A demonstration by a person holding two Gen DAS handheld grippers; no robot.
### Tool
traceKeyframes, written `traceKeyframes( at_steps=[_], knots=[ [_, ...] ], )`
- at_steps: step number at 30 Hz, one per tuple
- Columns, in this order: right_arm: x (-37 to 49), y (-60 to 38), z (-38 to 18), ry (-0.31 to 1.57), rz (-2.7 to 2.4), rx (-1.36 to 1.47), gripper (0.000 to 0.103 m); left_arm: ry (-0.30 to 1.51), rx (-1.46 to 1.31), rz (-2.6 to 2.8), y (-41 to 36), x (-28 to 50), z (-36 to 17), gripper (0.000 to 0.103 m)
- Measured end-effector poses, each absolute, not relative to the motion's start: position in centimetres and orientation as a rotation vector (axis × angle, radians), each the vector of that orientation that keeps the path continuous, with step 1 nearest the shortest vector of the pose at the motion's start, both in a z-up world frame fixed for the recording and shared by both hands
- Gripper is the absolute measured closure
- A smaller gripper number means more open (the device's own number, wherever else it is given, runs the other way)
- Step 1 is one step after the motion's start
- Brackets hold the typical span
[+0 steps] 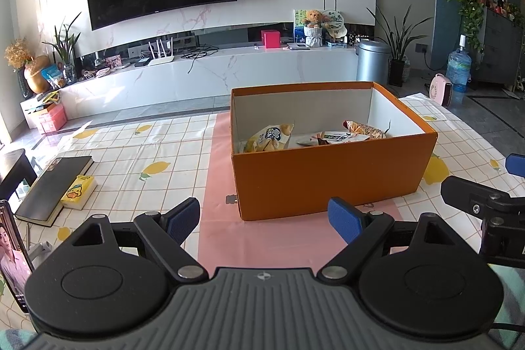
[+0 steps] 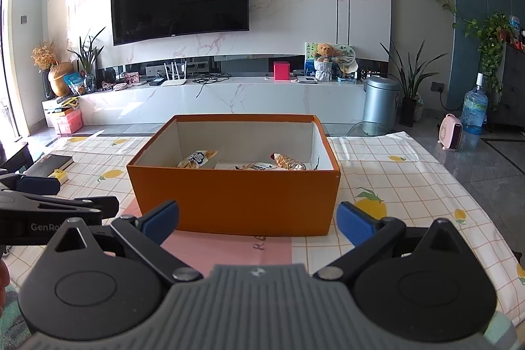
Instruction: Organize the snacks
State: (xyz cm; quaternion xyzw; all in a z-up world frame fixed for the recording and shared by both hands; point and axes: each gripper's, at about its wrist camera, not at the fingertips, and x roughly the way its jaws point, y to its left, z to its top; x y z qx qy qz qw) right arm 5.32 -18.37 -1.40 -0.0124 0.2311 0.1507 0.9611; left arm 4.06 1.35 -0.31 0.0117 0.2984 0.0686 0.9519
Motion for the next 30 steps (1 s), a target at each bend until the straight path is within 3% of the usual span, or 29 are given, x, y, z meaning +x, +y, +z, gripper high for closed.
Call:
traceKeyframes(
  at_steps=[30],
  knots=[
    [4.99,-18.14,-1.63,0.474,0.309,-0.025,0.004,0.603,0.019,0.149,1.4,3.7,-0.34,0.0]
  ],
)
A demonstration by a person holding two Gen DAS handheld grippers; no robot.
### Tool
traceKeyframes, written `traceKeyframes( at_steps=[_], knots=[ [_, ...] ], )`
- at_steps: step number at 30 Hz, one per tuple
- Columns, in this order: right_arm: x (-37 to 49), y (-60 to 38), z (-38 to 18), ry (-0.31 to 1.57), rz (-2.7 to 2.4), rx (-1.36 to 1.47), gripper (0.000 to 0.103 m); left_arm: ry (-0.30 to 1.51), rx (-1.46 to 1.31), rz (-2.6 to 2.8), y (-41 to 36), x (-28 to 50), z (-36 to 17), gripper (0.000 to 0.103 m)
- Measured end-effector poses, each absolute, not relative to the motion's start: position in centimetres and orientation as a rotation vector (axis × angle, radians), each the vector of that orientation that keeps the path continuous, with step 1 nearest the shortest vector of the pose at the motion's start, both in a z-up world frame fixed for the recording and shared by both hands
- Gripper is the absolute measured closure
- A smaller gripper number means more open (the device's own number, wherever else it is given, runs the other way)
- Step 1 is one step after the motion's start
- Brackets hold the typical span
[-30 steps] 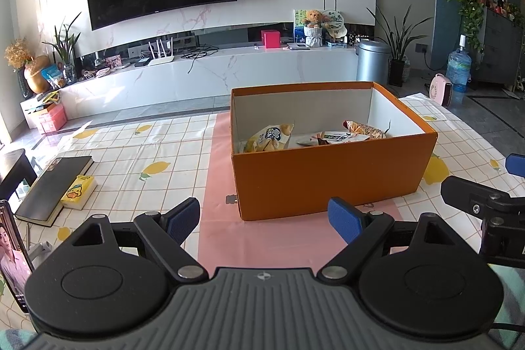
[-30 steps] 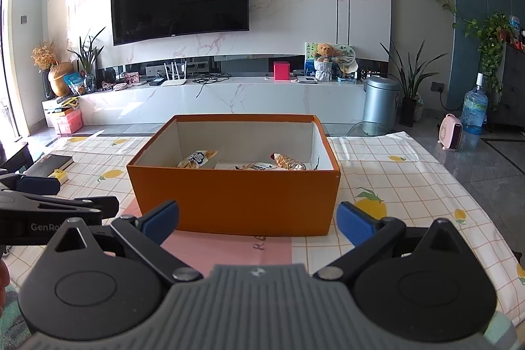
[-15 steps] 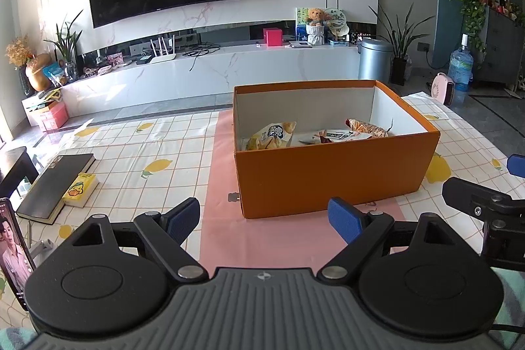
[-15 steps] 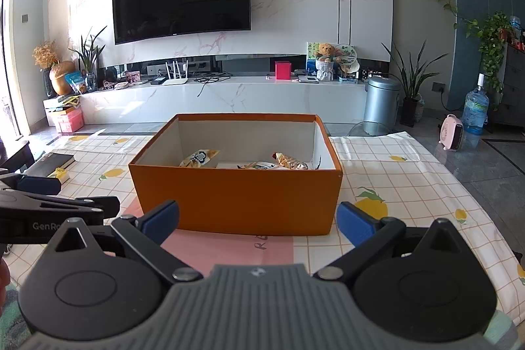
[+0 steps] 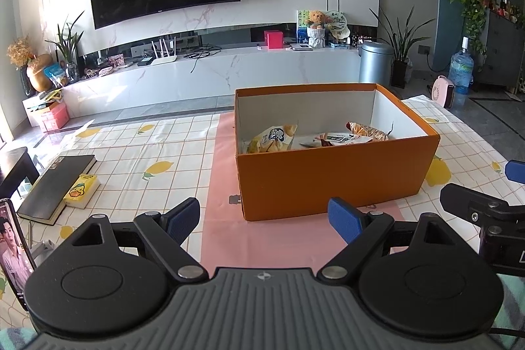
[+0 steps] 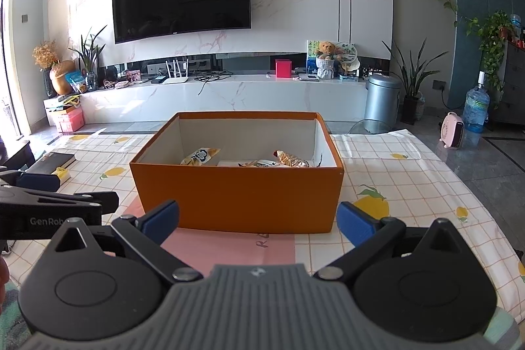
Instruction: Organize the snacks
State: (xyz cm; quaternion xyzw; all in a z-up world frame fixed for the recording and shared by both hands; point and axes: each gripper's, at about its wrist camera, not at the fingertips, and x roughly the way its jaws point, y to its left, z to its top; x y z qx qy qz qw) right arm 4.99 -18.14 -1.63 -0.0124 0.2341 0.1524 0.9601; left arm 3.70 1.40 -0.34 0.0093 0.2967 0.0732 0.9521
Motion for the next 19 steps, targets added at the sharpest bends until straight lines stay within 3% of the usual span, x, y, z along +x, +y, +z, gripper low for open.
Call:
traceKeyframes(
  at_steps=[19],
  knots=[
    [4.76,-17.91,-1.88,0.481,0.311,-0.025,0.004,0.6,0.014,0.152,1.38,3.57,0.08,0.0]
  ],
)
